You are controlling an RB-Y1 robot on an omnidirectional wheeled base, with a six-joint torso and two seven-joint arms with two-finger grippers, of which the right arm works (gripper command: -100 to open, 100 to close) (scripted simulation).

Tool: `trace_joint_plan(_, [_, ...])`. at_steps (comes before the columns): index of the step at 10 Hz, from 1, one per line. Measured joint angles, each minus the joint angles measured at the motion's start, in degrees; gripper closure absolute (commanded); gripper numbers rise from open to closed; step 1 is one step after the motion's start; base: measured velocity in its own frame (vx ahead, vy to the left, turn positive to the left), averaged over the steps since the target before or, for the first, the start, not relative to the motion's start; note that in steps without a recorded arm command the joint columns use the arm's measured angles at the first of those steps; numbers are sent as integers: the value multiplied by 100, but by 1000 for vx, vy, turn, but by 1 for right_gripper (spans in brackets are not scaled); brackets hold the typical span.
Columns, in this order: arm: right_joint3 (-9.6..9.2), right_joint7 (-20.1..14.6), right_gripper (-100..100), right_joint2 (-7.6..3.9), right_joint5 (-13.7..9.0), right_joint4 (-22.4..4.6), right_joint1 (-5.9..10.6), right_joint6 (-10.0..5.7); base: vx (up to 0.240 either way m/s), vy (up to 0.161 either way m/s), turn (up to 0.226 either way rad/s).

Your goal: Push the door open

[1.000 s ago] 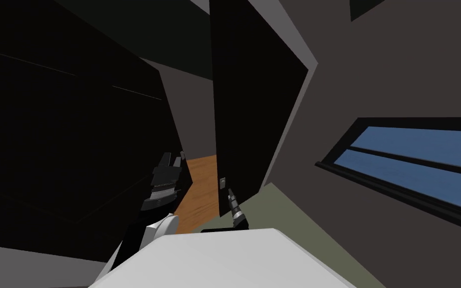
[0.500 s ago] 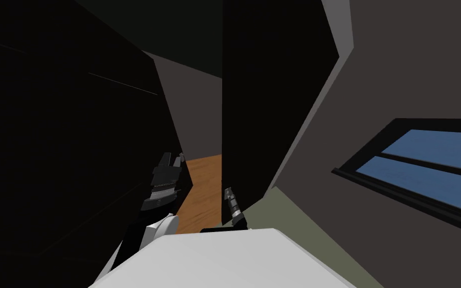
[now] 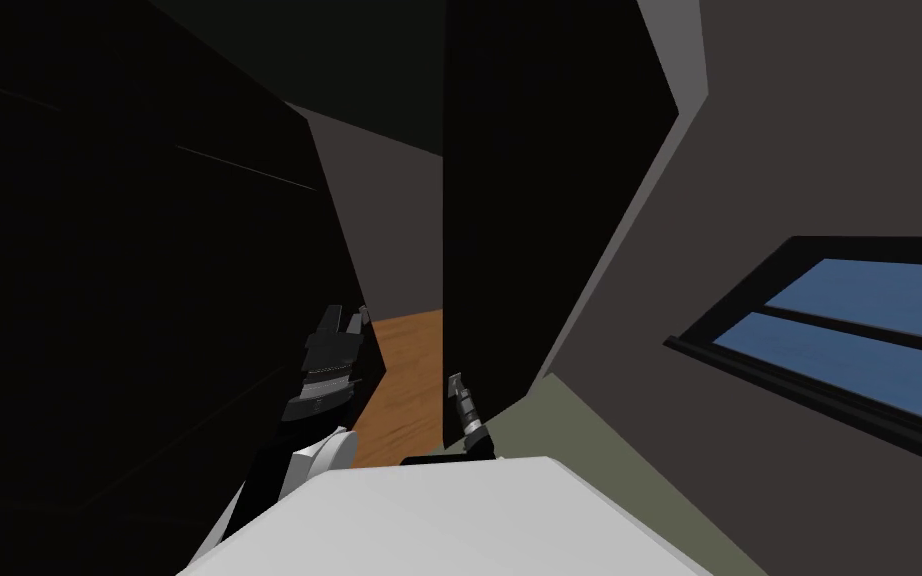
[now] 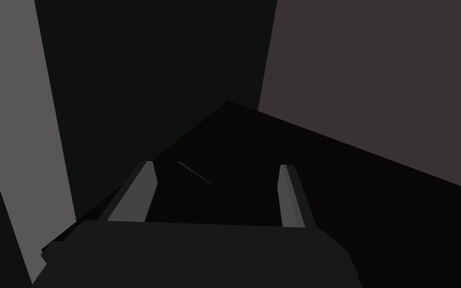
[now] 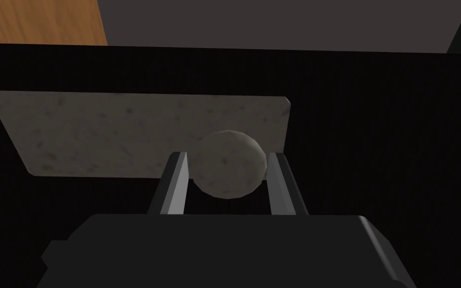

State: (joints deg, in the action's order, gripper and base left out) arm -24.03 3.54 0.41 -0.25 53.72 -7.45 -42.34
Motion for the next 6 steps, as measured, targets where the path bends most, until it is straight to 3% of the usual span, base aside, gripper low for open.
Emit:
trace_joint_plan(2, [0, -1, 100, -3, 0, -5, -6, 3, 44, 18, -6])
trace_joint_plan(4, [36, 12, 100, -22, -14, -85, 0, 14, 153, 98, -37])
trace_joint_plan(6, [142, 36, 100, -31, -52, -260, 103, -101, 146, 97, -33])
